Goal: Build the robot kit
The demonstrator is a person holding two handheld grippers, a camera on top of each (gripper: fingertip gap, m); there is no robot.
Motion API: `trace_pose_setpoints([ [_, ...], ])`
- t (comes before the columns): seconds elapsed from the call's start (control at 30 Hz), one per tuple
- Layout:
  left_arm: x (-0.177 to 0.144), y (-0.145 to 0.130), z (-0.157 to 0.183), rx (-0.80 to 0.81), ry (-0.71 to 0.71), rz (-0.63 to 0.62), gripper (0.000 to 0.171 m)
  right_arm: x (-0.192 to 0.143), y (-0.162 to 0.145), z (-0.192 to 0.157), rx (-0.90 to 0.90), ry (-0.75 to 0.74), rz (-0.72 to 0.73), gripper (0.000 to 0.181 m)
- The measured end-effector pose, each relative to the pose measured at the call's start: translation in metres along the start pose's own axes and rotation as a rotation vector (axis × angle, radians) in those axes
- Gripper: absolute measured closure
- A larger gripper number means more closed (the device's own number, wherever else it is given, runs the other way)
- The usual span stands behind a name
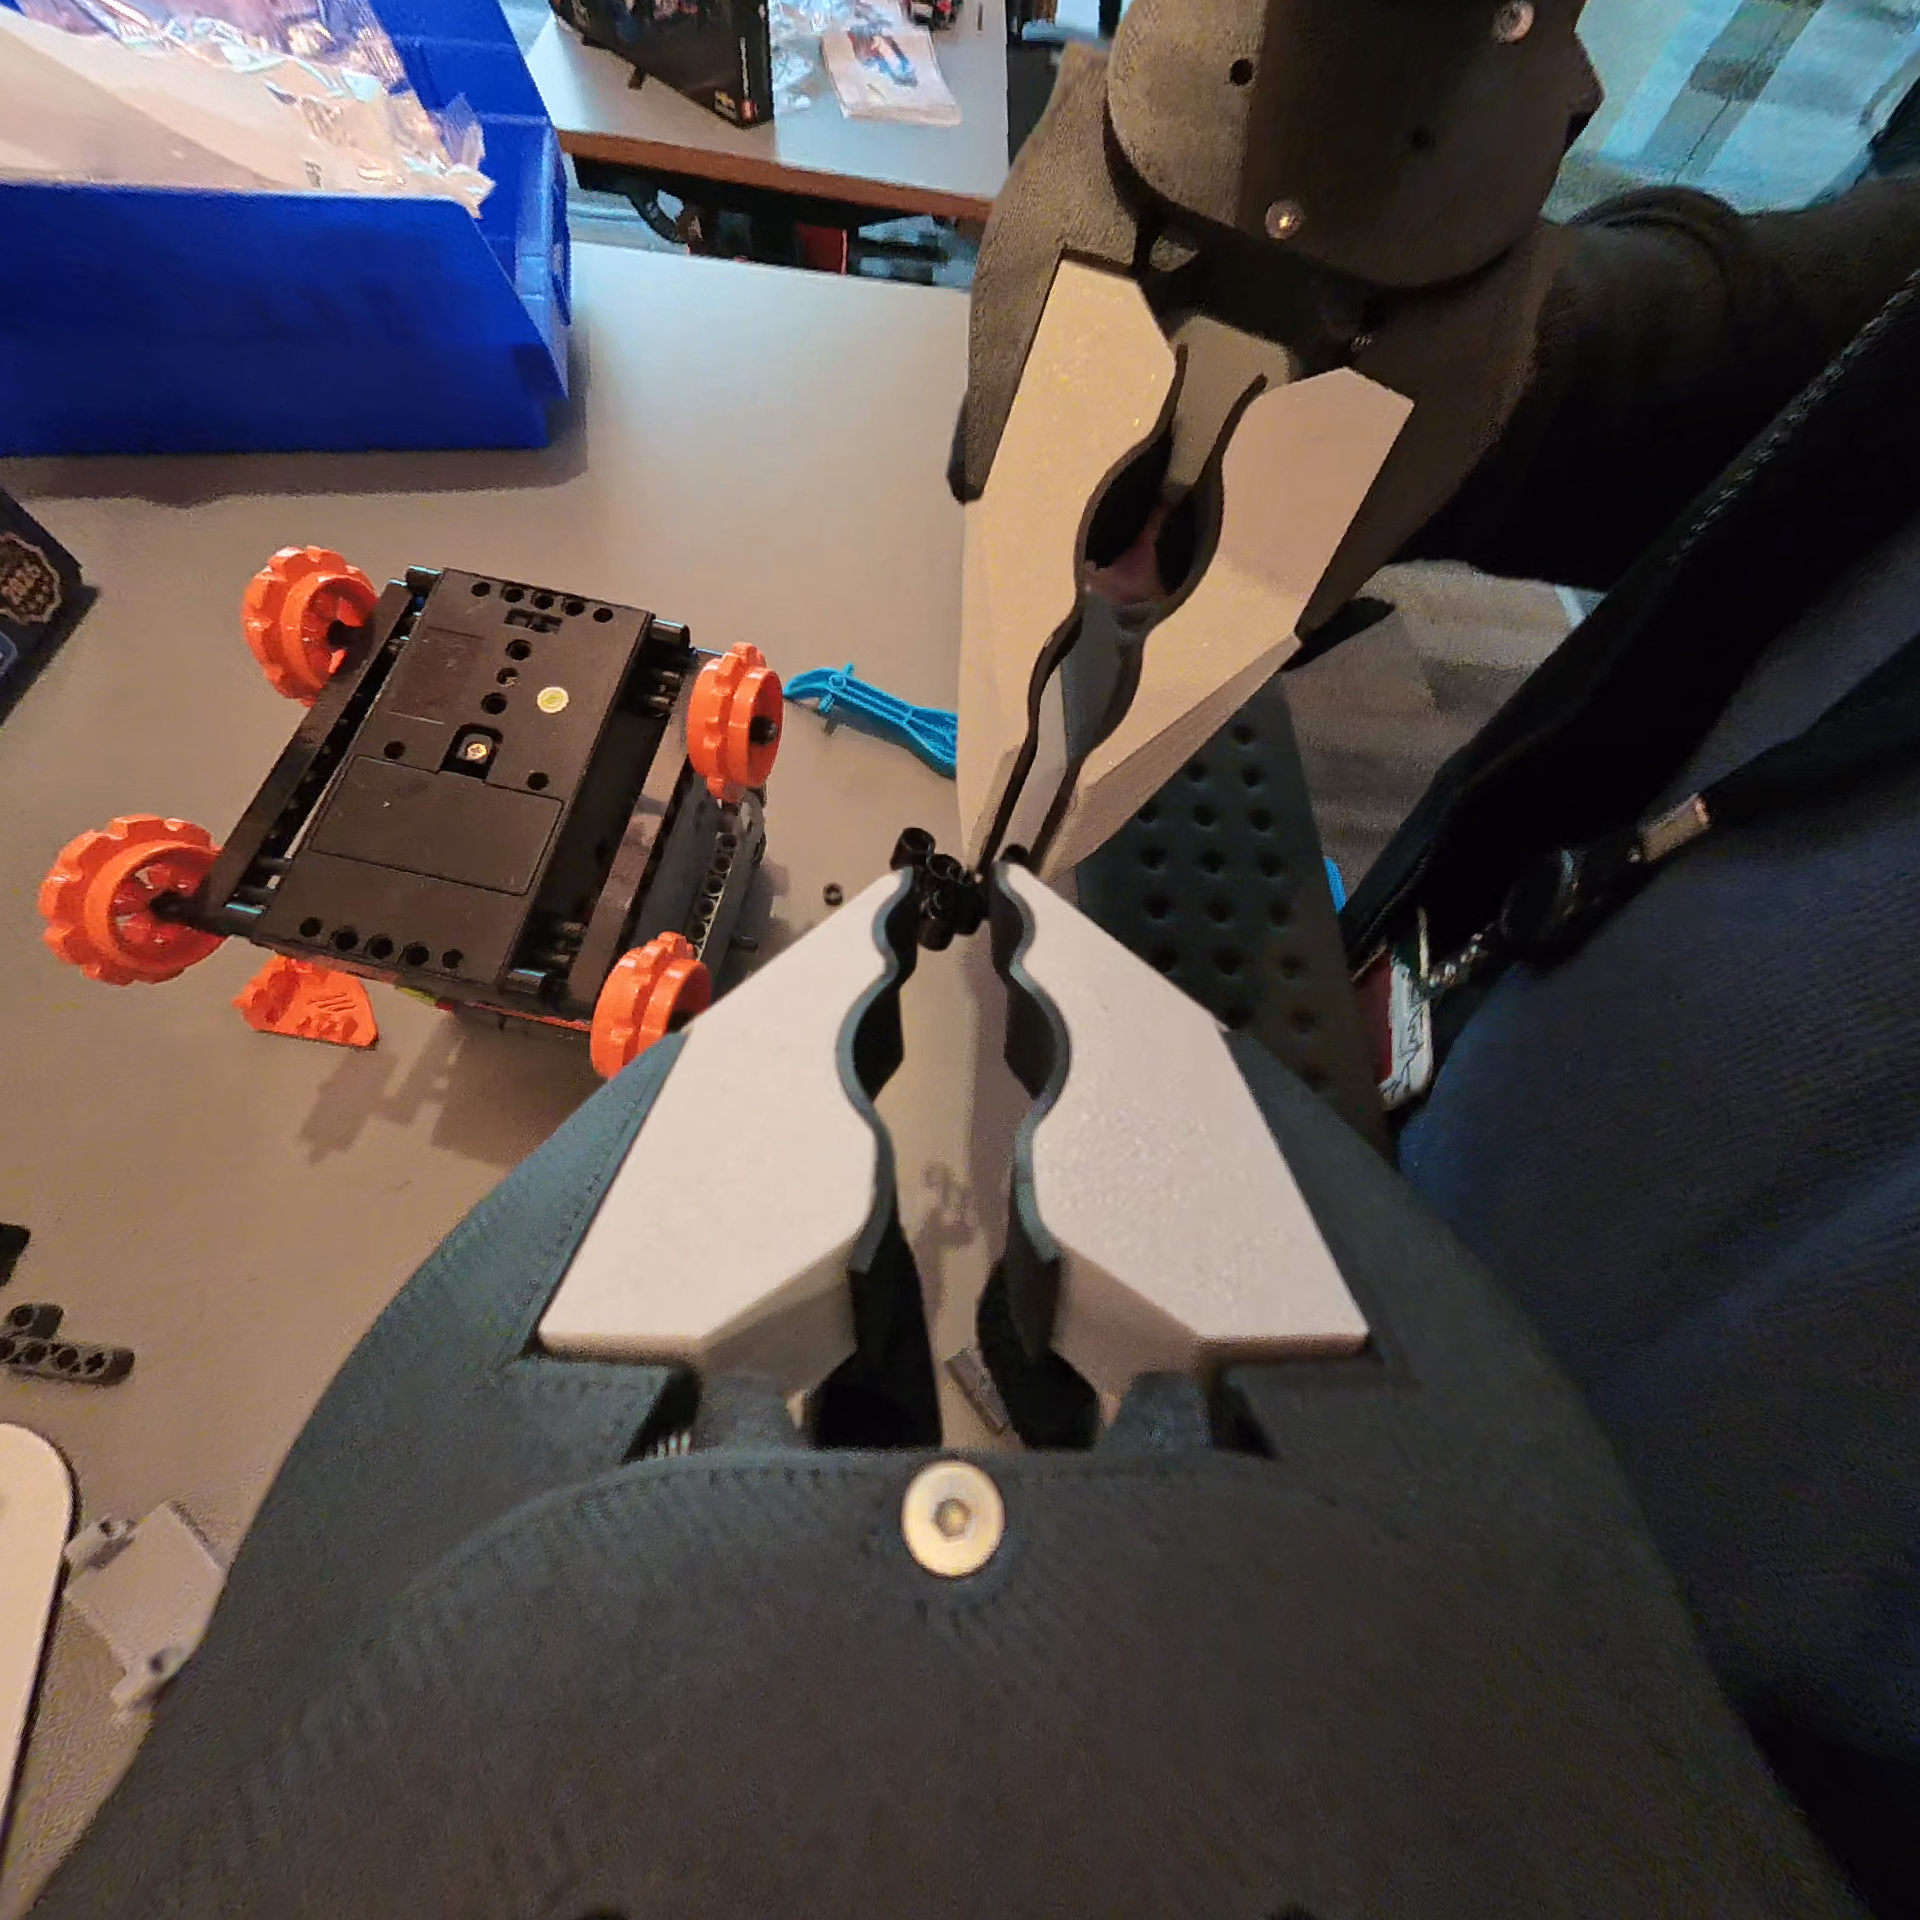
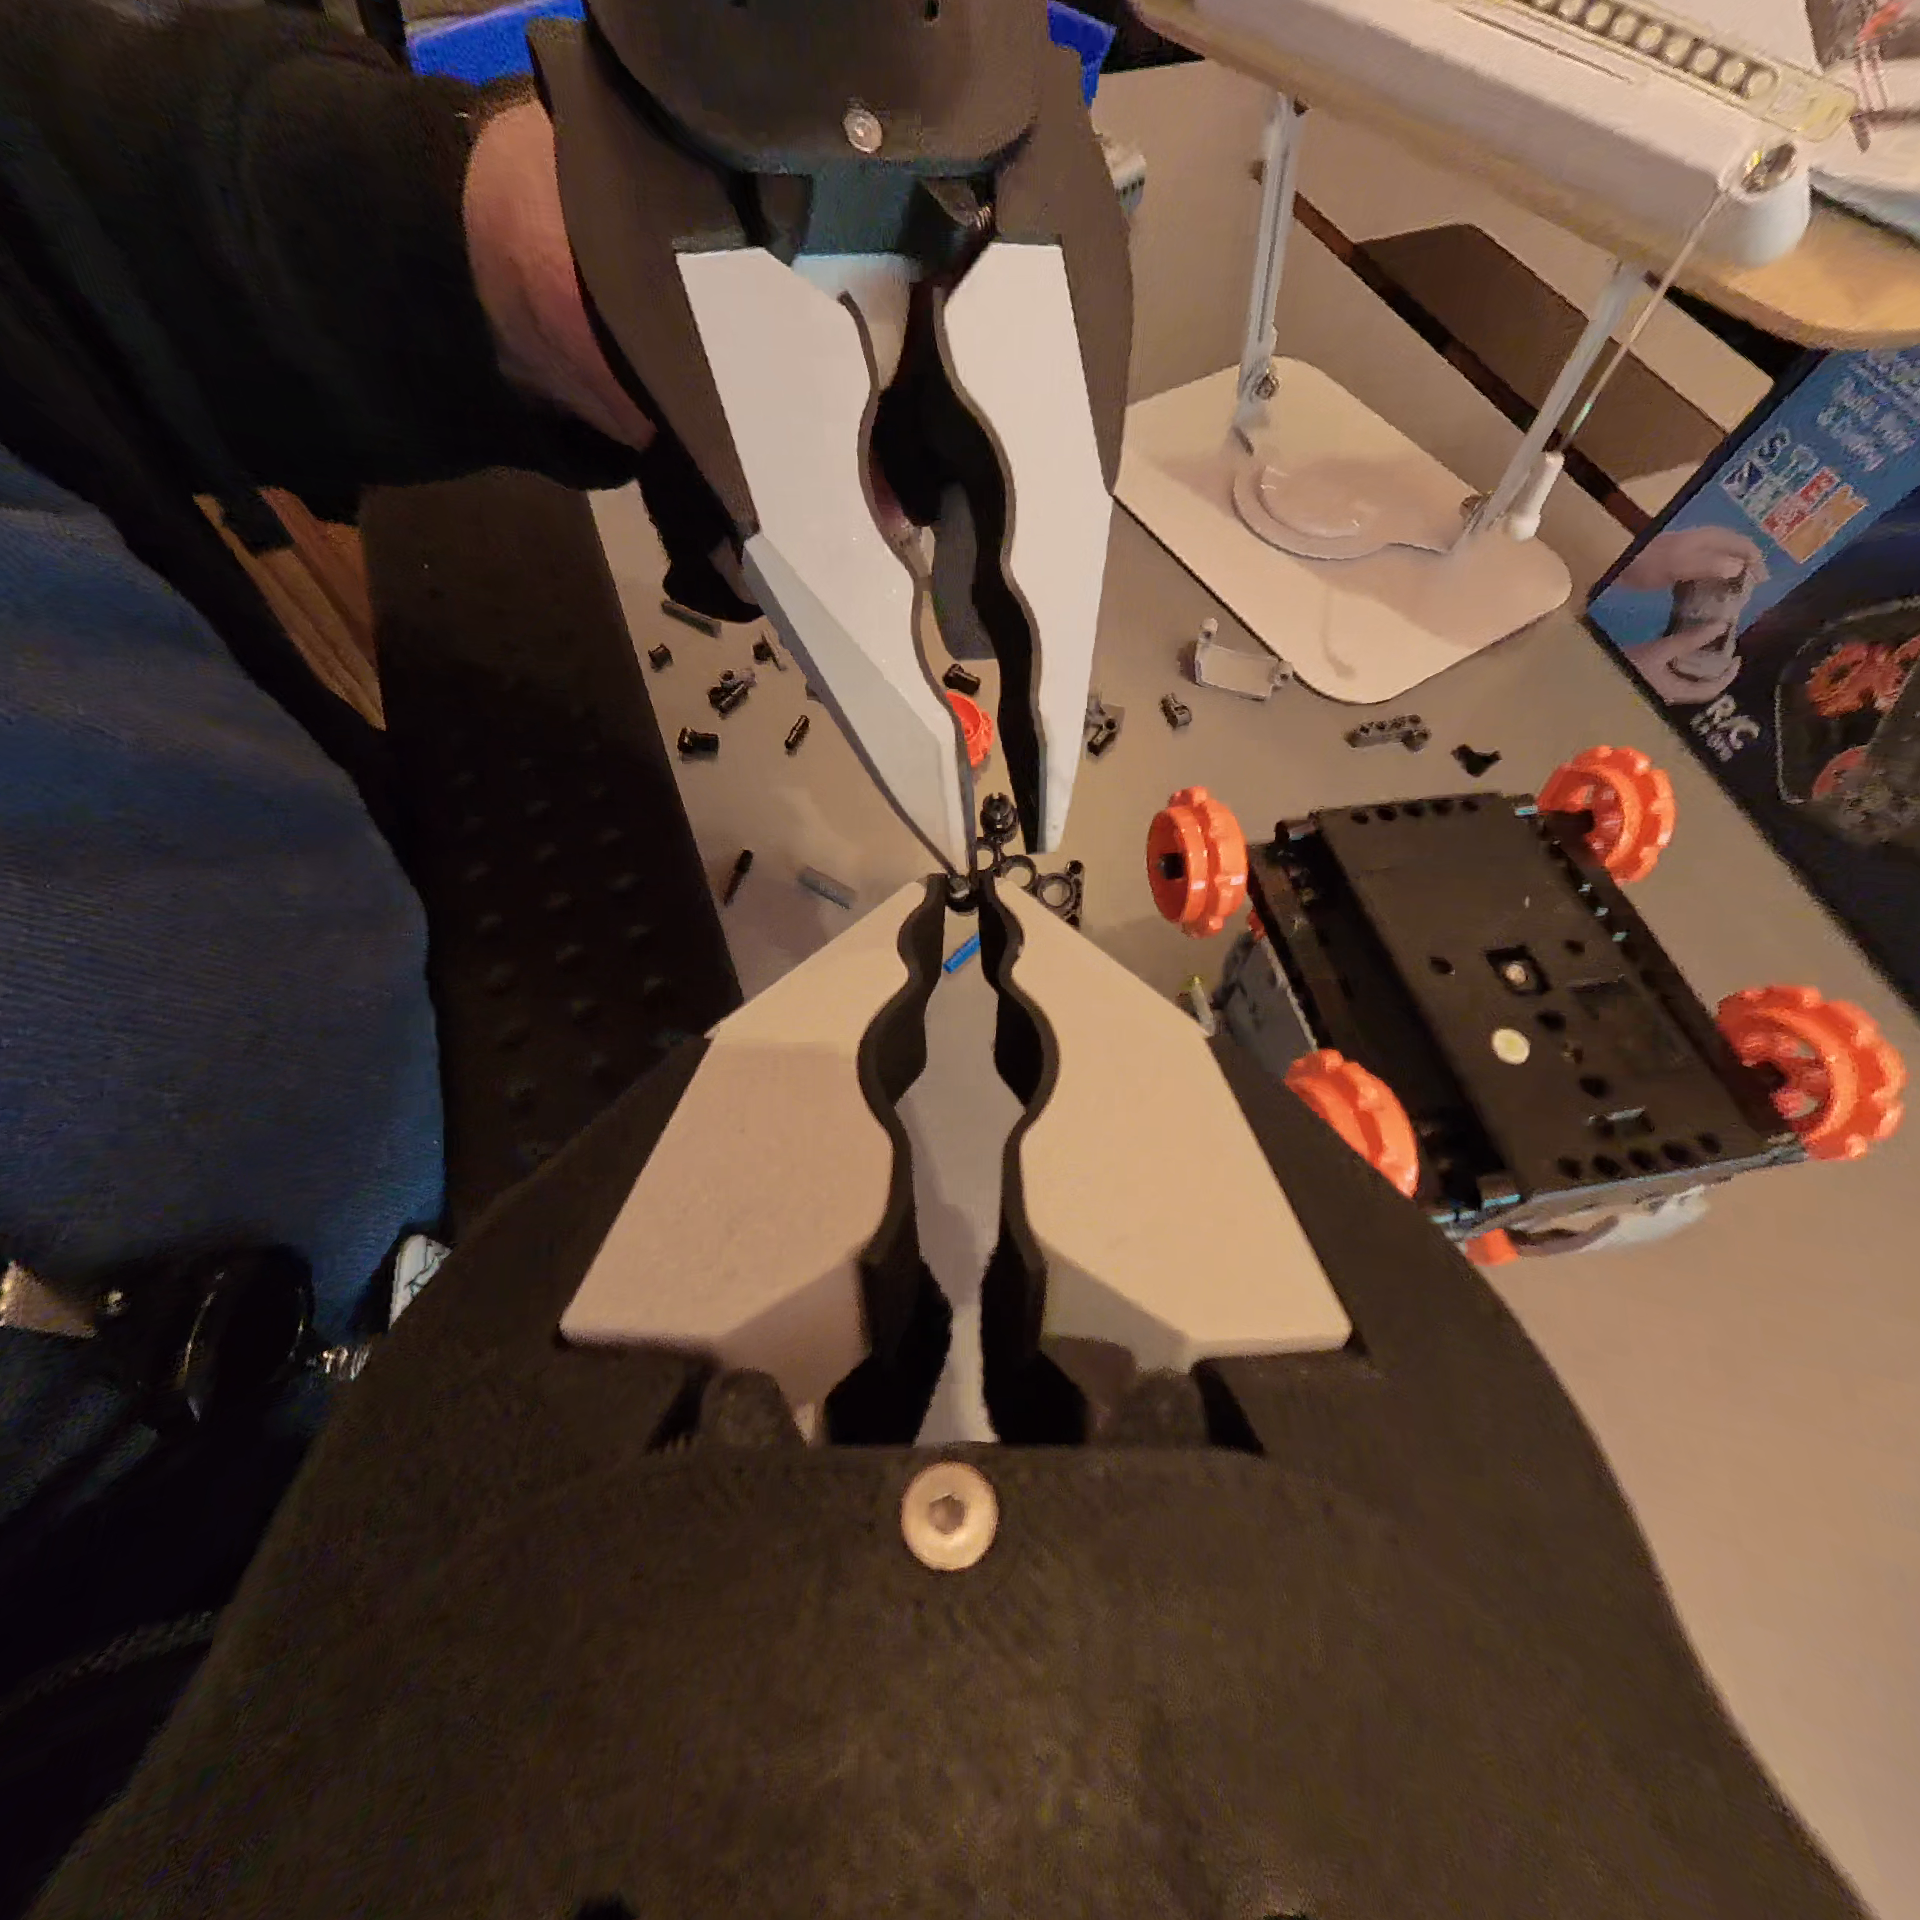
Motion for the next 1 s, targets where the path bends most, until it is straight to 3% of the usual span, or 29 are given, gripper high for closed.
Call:
trace_pose_setpoints([
  [0.5,-0.046,-0.001,-0.011,-0.144,0.057,0.247,0.165,0.017,0.045,-0.001,-0.103,0.110,0.016,0.178],
  [1.0,-0.060,0.008,-0.052,-0.234,0.126,0.443,0.166,0.021,0.073,0.036,-0.079,0.091,0.110,0.179],
])
Point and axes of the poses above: each gripper's, where its closed fingertips meet, x out along the fingers, y out of its top, z = x × y across the jaws, the point moved 3 cm from there along -x, back along the fingers, and after that the axes turned 7 degrees about x, right-handed, at the moved point
